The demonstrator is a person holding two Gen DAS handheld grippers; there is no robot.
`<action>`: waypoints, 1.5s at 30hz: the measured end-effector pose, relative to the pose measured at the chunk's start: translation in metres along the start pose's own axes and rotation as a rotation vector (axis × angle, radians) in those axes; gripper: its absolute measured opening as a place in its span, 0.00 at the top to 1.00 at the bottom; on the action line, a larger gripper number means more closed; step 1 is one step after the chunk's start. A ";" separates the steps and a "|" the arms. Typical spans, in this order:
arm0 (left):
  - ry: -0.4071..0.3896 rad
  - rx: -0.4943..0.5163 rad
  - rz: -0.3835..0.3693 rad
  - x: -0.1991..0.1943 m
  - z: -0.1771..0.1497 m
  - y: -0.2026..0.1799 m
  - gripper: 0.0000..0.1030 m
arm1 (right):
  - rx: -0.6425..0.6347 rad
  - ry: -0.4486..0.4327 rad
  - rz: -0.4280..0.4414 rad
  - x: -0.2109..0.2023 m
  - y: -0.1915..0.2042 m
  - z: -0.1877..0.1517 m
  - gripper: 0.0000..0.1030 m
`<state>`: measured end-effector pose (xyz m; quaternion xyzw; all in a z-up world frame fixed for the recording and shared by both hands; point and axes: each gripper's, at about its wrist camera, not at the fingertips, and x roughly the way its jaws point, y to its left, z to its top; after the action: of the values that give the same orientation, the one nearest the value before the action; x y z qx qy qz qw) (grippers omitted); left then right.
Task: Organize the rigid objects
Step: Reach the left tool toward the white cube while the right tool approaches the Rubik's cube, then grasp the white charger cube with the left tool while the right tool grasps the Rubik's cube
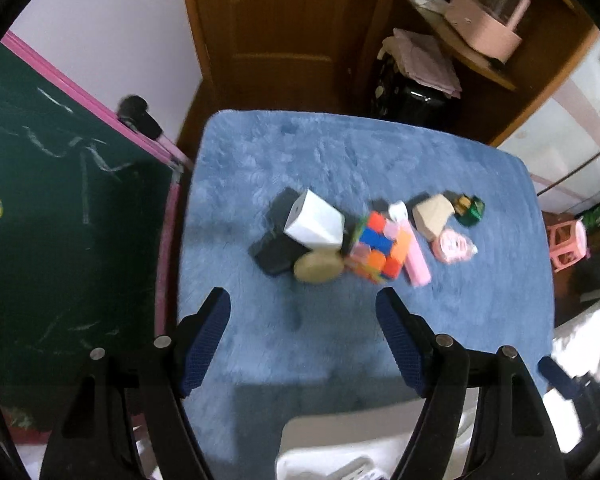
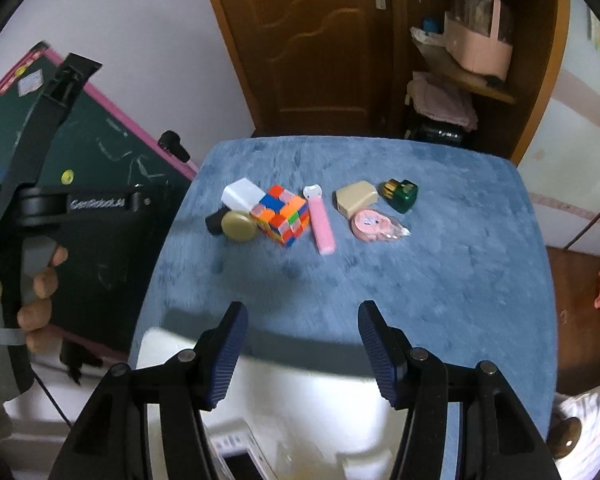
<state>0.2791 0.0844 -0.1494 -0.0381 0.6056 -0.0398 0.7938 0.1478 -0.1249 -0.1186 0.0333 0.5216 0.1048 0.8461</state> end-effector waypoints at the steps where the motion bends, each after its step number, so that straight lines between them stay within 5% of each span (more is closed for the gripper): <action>1: 0.018 -0.015 -0.016 0.008 0.007 0.004 0.24 | 0.014 0.006 0.008 0.006 0.001 0.006 0.43; 17: 0.235 -0.217 -0.238 0.120 0.054 0.049 0.24 | 0.284 0.107 0.127 0.117 -0.006 0.080 0.43; 35: 0.237 -0.153 -0.396 0.146 0.067 0.039 0.28 | 0.463 0.200 0.170 0.186 -0.010 0.089 0.43; 40: 0.244 -0.161 -0.421 0.150 0.067 0.046 0.49 | 0.474 0.214 0.145 0.198 -0.007 0.092 0.43; 45: 0.246 -0.154 -0.428 0.150 0.066 0.048 0.50 | 0.479 0.220 0.104 0.206 -0.001 0.096 0.41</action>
<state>0.3834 0.1164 -0.2809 -0.2205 0.6769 -0.1648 0.6827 0.3223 -0.0777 -0.2555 0.2476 0.6178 0.0246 0.7460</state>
